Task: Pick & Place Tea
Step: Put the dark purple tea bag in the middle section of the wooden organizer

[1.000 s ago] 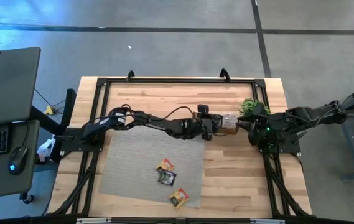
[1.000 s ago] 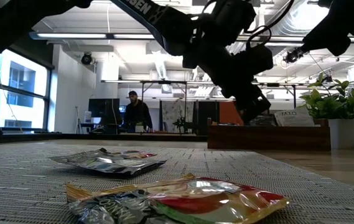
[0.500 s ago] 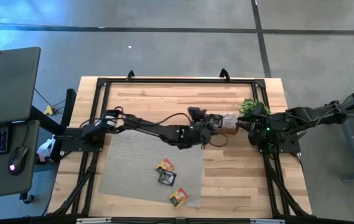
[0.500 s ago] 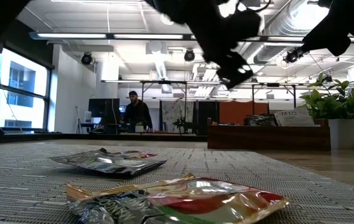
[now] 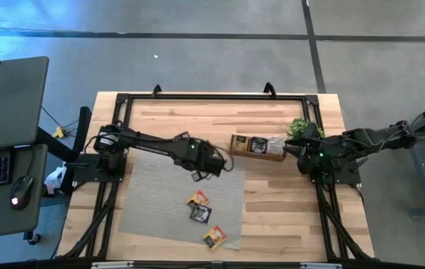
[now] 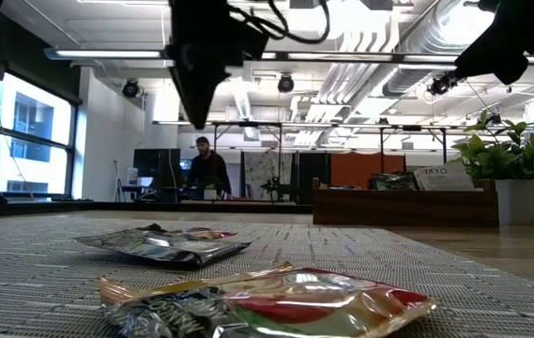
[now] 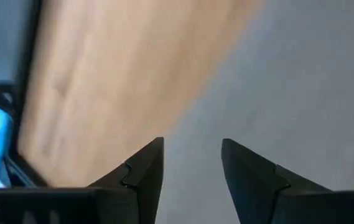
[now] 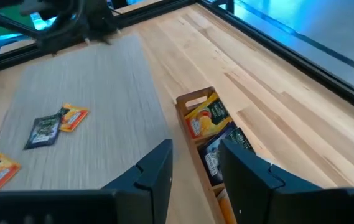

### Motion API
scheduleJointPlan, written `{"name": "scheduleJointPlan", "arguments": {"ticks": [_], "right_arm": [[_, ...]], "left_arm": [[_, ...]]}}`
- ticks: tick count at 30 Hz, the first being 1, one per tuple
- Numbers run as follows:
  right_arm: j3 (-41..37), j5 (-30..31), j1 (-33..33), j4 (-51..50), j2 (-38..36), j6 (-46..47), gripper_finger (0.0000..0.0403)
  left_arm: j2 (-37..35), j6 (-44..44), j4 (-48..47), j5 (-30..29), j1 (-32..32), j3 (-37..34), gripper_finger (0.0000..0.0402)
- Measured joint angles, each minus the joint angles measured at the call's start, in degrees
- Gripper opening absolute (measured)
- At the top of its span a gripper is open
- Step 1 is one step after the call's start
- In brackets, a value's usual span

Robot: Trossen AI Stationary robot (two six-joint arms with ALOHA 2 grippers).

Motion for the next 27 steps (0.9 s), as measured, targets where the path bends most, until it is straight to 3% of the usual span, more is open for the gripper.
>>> {"name": "scheduleJointPlan", "arguments": {"ticks": [7,10,14,17,22,27], "right_arm": [[0.0,2.06,0.0,0.26,1.4,0.0,0.0128],[0.0,1.69,0.0,0.35,2.03,0.0,0.0128],[0.0,1.76,0.0,0.37,3.11,0.0,0.0128],[0.0,1.75,0.0,0.41,3.76,-0.02,0.0128],[0.0,1.64,-0.02,1.54,4.52,-2.51,0.0128],[0.0,1.59,-0.02,6.18,4.73,-6.95,0.0128]], "left_arm": [[3.47,7.35,1.16,21.19,-3.76,-2.9,0.0158],[5.04,4.38,2.14,24.66,-5.48,-3.46,0.0158],[5.01,-2.33,-5.48,23.92,-9.7,-3.53,0.0158],[2.73,-9.14,-9.45,17.29,-13.84,-3.87,0.0158],[-3.25,-14.39,-3.93,8.03,-21.18,-5.47,0.0158],[-6.35,-20.75,2.97,4.72,-25.33,-8.98,0.0158]]}}
